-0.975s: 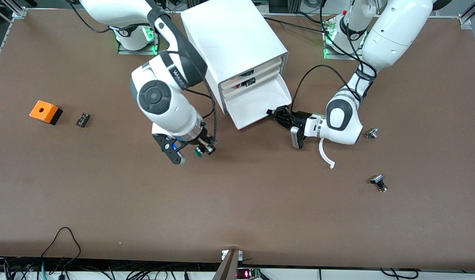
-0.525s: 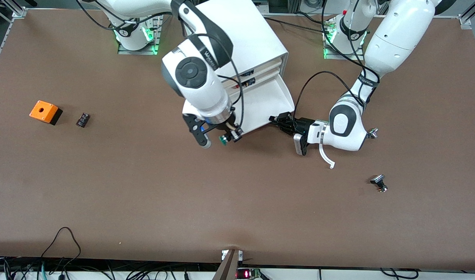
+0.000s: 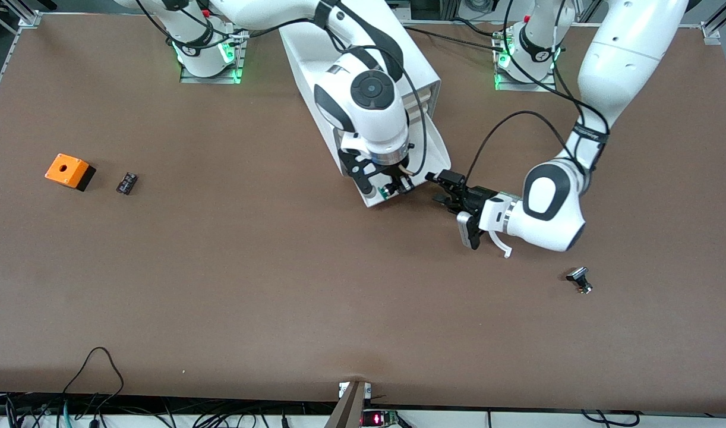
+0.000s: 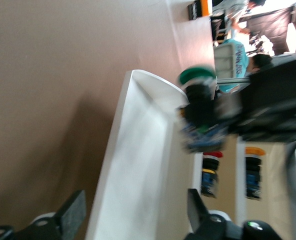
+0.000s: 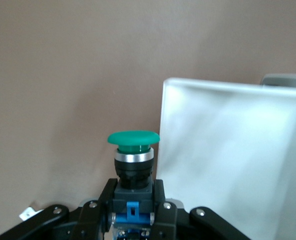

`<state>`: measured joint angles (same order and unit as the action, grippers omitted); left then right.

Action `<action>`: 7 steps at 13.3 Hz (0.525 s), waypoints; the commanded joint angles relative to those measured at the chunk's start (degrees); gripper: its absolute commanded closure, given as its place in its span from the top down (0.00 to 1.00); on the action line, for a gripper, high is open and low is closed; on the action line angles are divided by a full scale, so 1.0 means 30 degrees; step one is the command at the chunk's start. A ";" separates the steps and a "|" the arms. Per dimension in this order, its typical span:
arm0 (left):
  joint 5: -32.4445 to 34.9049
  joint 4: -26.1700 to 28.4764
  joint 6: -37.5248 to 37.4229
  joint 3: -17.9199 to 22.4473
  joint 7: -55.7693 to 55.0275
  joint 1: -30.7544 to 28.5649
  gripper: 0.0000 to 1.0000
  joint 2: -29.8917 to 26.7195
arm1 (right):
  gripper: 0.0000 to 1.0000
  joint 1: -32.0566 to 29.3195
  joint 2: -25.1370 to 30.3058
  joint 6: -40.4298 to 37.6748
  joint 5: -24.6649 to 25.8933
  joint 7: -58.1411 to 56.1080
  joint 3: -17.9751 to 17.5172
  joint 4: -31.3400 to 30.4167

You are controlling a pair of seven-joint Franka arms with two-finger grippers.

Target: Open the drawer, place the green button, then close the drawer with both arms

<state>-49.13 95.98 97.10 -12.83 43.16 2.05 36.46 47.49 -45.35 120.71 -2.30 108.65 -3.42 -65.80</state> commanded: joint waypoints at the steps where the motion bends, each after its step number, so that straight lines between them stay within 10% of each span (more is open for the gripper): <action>1: 0.1897 -0.2484 -0.1747 -0.0088 -0.5023 0.0314 1.00 -0.0171 | 0.00 0.0721 -0.1052 0.0455 0.0793 0.1133 0.0201 0.0693; 6: 0.5146 -0.6528 -0.4503 -0.0118 -1.2033 0.0373 1.00 -0.0171 | 0.00 0.1367 -0.1406 0.1098 0.0972 0.1518 0.0201 -0.0330; 7: 0.5909 -0.7260 -0.4593 -0.0205 -1.3204 0.0431 1.00 -0.0171 | 0.19 0.1368 -0.1406 0.1129 0.0972 0.1518 0.0201 -0.0391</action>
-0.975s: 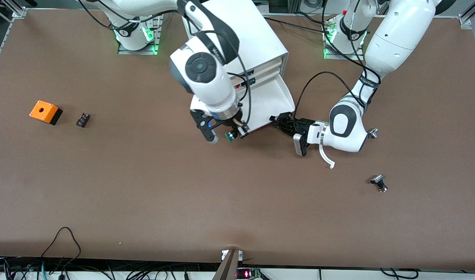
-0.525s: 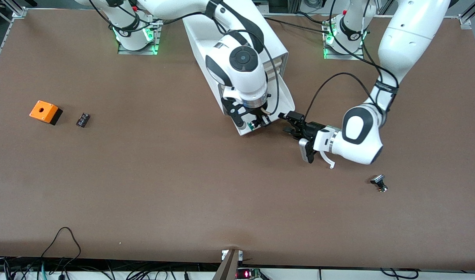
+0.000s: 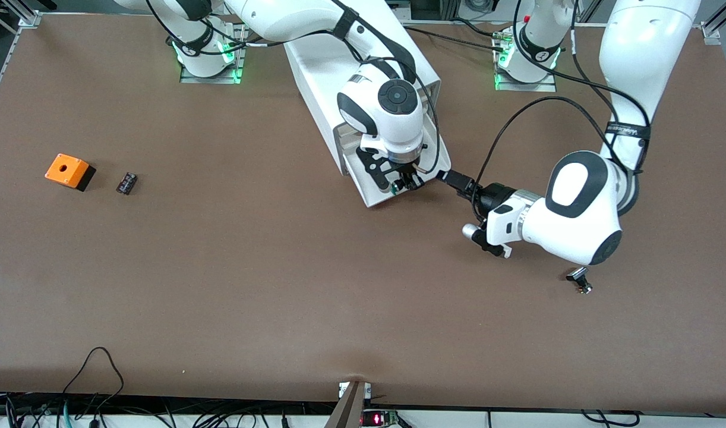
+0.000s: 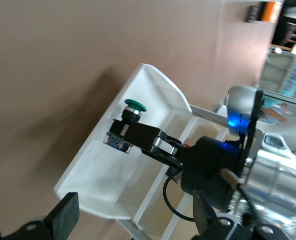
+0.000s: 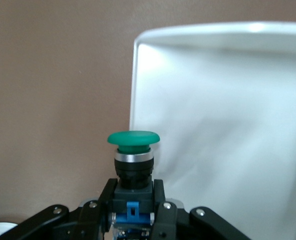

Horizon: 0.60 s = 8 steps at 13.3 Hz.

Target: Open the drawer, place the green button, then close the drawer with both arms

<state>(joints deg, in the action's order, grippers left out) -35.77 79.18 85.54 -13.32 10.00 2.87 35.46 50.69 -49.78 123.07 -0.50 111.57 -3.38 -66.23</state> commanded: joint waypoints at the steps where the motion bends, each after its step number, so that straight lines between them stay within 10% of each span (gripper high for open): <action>1: 0.2334 -0.2188 -0.0768 -0.0044 -0.3468 0.0359 1.00 0.0132 | 0.56 0.0330 0.0041 0.0372 0.0401 0.0515 0.0189 -0.0364; 2: 0.3677 -0.2455 -0.0768 -0.0044 -0.4815 0.0767 1.00 -0.0071 | 1.00 0.0533 0.0070 0.0460 0.0518 0.0515 0.0189 -0.0511; 8: 1.3550 -0.4915 -0.1648 0.0308 -0.7759 0.3320 1.00 -0.0308 | 1.00 0.0098 0.1297 -0.0151 0.0929 -0.0067 0.1270 -0.0249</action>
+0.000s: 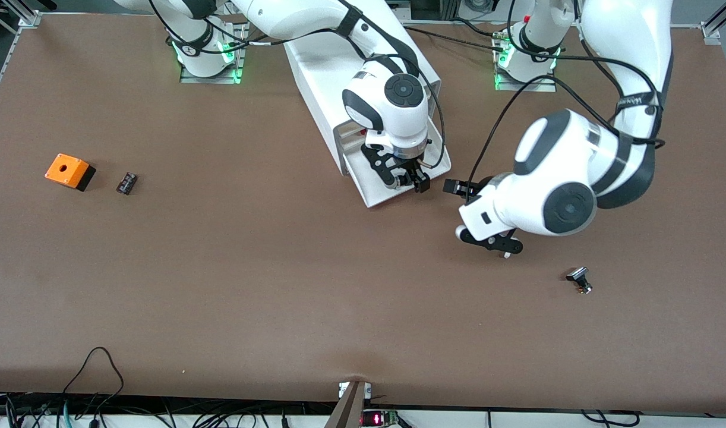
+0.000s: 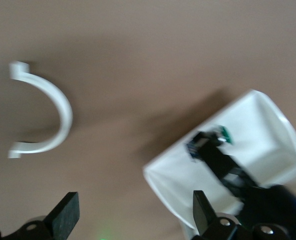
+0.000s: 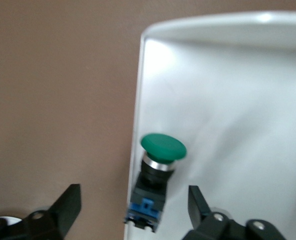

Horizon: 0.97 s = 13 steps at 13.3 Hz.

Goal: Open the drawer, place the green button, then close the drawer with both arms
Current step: 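Raise the right gripper away from the drawer while the left gripper withdraws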

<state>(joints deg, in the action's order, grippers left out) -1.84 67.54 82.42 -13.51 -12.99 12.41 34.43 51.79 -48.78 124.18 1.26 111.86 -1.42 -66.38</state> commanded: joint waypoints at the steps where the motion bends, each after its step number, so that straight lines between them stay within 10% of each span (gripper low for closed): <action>1: 0.2833 -0.1617 -0.0462 0.0400 0.0051 -0.0005 1.00 0.0210 | 1.00 -0.0707 0.1432 -0.0872 0.0283 -0.1561 0.0592 -0.0169; 8: 0.2868 -0.1919 0.0356 0.0518 -0.5437 0.0022 0.99 0.0679 | 1.00 -0.4513 0.4247 -0.4269 -0.1531 -1.3251 0.0562 -0.0197; 13: 0.2838 0.1741 0.5566 0.0254 -1.3059 0.1191 0.94 0.0387 | 1.00 -0.8087 0.5448 -0.6646 -0.2296 -2.1718 0.0562 -0.0402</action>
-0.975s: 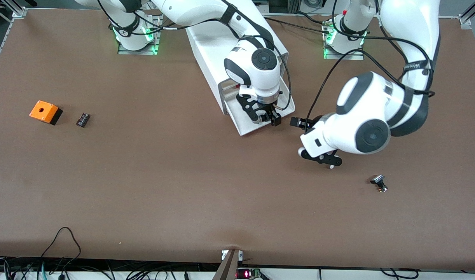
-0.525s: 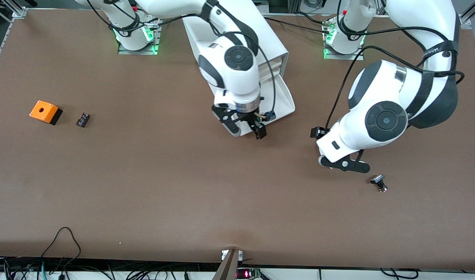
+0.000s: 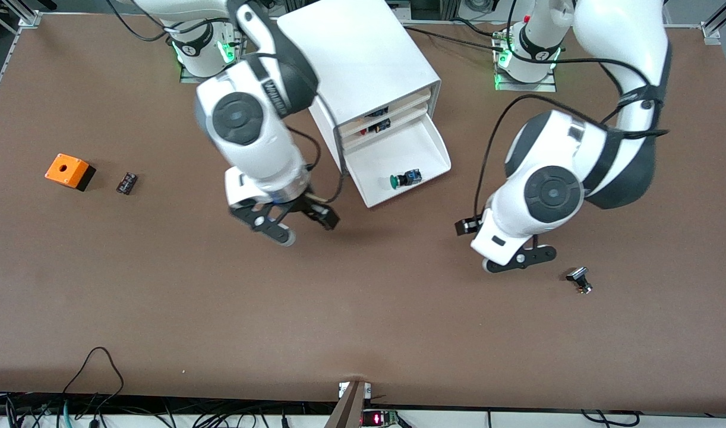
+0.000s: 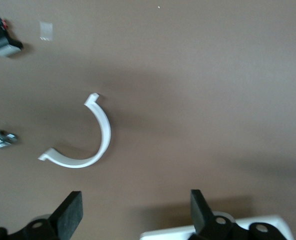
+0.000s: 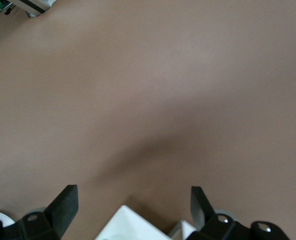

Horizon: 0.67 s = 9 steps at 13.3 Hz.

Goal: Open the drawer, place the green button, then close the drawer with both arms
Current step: 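Raise the right gripper away from the drawer while the left gripper withdraws, then push the drawer shut with the left gripper while the right gripper retracts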

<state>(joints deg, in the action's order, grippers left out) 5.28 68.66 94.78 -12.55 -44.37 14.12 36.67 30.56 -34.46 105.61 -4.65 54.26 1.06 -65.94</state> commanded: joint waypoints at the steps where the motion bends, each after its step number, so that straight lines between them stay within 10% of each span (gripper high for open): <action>1: 0.0524 0.2008 0.2295 -0.0065 -0.3539 0.0916 0.93 -0.0357 | 1.00 -0.1626 0.0968 -0.0601 -0.0324 -0.3920 -0.0266 -0.0869; 9: 0.0672 0.7051 0.5907 -0.0240 -0.4574 0.2646 0.84 -0.0856 | 1.00 -0.5236 0.4628 -0.0865 -0.0178 -1.2100 0.0901 -0.5115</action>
<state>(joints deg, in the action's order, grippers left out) 5.37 85.34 111.26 -13.21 -56.71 20.97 36.75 15.33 -26.14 102.97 -4.80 22.53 2.31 -74.92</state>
